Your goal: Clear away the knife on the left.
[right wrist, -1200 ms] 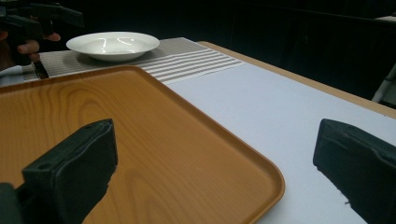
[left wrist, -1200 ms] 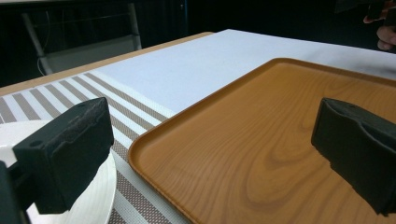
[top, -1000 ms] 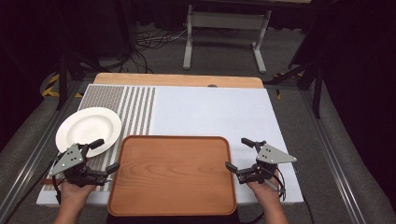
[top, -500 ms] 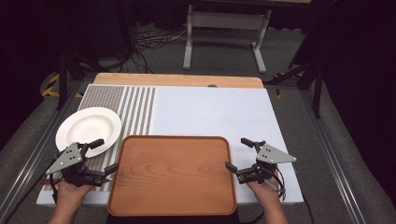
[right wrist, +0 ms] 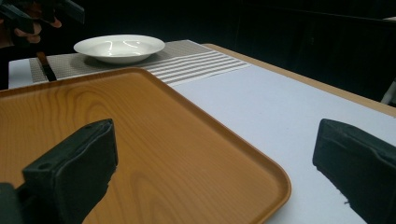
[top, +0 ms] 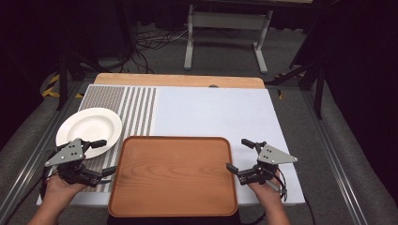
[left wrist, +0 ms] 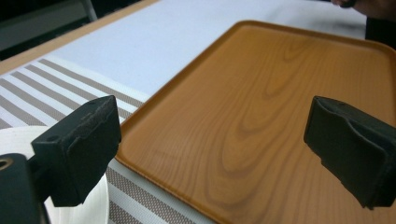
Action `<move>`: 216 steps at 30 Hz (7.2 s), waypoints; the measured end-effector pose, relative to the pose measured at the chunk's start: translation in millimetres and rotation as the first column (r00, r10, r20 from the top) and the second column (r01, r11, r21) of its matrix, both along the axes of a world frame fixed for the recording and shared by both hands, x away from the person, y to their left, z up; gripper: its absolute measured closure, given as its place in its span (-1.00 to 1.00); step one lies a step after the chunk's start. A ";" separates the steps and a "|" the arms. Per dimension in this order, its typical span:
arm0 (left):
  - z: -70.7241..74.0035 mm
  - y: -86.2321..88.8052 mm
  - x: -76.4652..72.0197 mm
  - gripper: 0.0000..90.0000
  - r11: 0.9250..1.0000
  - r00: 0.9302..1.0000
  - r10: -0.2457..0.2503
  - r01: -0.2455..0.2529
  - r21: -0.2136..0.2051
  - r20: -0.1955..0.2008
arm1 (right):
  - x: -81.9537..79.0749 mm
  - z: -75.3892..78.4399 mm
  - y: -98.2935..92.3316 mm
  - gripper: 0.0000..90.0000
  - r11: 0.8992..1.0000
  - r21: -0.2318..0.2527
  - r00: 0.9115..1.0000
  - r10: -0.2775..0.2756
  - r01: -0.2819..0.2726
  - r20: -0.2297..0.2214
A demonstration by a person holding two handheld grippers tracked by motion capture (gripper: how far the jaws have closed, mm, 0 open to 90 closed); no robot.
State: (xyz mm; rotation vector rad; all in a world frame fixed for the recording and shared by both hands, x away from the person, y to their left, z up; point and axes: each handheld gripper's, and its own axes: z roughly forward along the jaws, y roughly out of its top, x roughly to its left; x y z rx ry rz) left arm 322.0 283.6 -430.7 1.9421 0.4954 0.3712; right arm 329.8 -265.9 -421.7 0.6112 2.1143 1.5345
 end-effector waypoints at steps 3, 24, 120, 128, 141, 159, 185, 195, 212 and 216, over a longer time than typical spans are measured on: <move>5.3 1.7 1.1 -0.86 0.999 1.000 -0.023 0.024 0.032 -0.013 | 0.2 -0.2 0.1 -0.98 1.000 -0.001 1.000 0.003 -0.003 -0.002; 21.4 4.4 8.2 -0.80 0.949 0.974 -0.131 0.177 0.260 -0.185 | 1.8 -3.2 2.8 -0.98 1.000 -0.014 1.000 0.022 -0.022 -0.020; -16.9 34.1 23.8 0.73 0.364 0.881 -0.131 0.469 0.804 -0.455 | 3.3 -10.2 11.6 -0.98 0.991 -0.041 0.990 0.123 -0.125 -0.066; -5.2 39.3 23.9 0.73 0.399 0.891 -0.124 0.449 0.800 -0.438 | 3.6 -10.5 11.6 -0.98 0.991 -0.043 0.990 0.122 -0.125 -0.070; 22.9 43.5 23.2 0.73 0.490 0.915 -0.066 0.378 0.785 -0.399 | 3.7 -10.0 10.1 -0.98 0.992 -0.034 0.991 0.118 -0.120 -0.071; 59.8 41.5 27.0 0.73 0.707 0.929 -0.008 0.267 0.655 -0.370 | 3.2 -7.6 7.7 -0.98 0.993 -0.011 0.991 0.116 -0.117 -0.065; 59.1 -3.5 32.5 0.73 0.898 0.819 0.140 0.131 0.419 -0.557 | 3.2 -7.9 8.1 -0.97 0.992 -0.018 0.989 0.124 -0.126 -0.074; 57.8 -18.5 32.9 0.73 0.942 0.767 0.144 0.087 0.323 -0.625 | 2.8 -7.2 7.7 -0.97 0.992 -0.019 0.990 0.124 -0.126 -0.073; 49.6 -49.7 29.3 0.73 0.958 0.745 0.156 0.045 0.283 -0.648 | 2.6 -6.8 7.0 -0.97 0.992 -0.018 0.989 0.126 -0.127 -0.072; 47.8 -57.1 28.6 0.73 0.954 0.748 0.167 0.041 0.297 -0.642 | 2.5 -6.6 6.8 -0.97 0.992 -0.016 0.989 0.126 -0.128 -0.071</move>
